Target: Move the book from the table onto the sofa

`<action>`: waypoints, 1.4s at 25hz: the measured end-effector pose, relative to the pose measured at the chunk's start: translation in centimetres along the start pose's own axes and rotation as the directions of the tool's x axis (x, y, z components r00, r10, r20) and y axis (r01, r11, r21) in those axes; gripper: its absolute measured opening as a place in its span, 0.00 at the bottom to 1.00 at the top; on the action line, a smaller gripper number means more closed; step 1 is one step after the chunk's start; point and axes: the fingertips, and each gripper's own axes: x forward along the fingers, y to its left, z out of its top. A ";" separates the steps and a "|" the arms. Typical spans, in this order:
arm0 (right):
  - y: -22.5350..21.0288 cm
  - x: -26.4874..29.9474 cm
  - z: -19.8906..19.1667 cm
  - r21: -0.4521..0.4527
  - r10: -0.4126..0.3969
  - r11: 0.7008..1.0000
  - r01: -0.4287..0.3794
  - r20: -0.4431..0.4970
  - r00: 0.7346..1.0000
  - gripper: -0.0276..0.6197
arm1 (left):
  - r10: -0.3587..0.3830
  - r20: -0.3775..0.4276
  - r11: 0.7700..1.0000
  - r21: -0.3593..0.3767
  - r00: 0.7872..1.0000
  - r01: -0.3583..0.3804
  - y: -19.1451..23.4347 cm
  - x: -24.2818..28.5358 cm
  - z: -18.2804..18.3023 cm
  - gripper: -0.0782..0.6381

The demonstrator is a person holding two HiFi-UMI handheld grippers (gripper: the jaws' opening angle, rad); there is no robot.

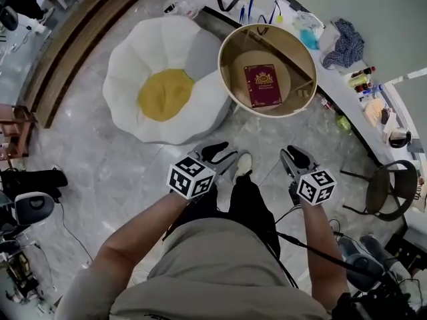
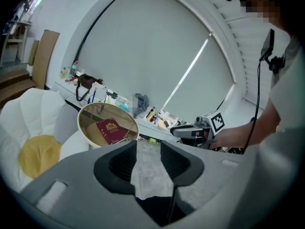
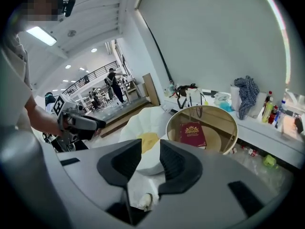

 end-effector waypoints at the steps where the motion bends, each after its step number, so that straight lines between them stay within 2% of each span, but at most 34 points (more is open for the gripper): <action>1: -1.3 1.1 0.1 0.005 0.002 1.000 -0.002 -0.013 1.000 0.23 | 0.002 -0.005 1.000 -0.013 1.000 -0.002 1.0 1.3 0.1 0.31; 7: -11.4 8.4 0.3 0.082 0.033 0.996 -0.027 -0.072 0.997 0.23 | 0.053 -0.057 0.995 -0.082 0.997 -0.057 7.4 10.0 0.7 0.32; 13: -21.7 16.9 -0.6 0.160 0.061 0.986 -0.041 -0.127 0.990 0.25 | 0.089 -0.124 0.978 -0.176 0.988 -0.110 14.4 19.2 -0.6 0.34; 18: -27.5 23.0 -2.2 0.204 0.096 0.977 -0.064 -0.152 0.984 0.28 | 0.119 -0.168 0.958 -0.239 0.979 -0.158 19.6 25.8 -2.1 0.37; 26: -32.8 29.2 -5.9 0.258 0.133 0.963 -0.076 -0.214 0.968 0.30 | 0.111 -0.196 0.925 -0.339 0.974 -0.173 25.2 34.1 -5.1 0.38; 31: -33.4 31.3 -7.1 0.329 0.193 0.937 -0.117 -0.206 0.959 0.30 | 0.117 -0.201 0.892 -0.409 0.972 -0.192 27.8 37.2 -7.0 0.39; 35: -33.5 31.9 -8.0 0.359 0.200 0.926 -0.117 -0.201 0.959 0.28 | 0.107 -0.199 0.870 -0.456 0.974 -0.189 28.5 38.4 -8.3 0.39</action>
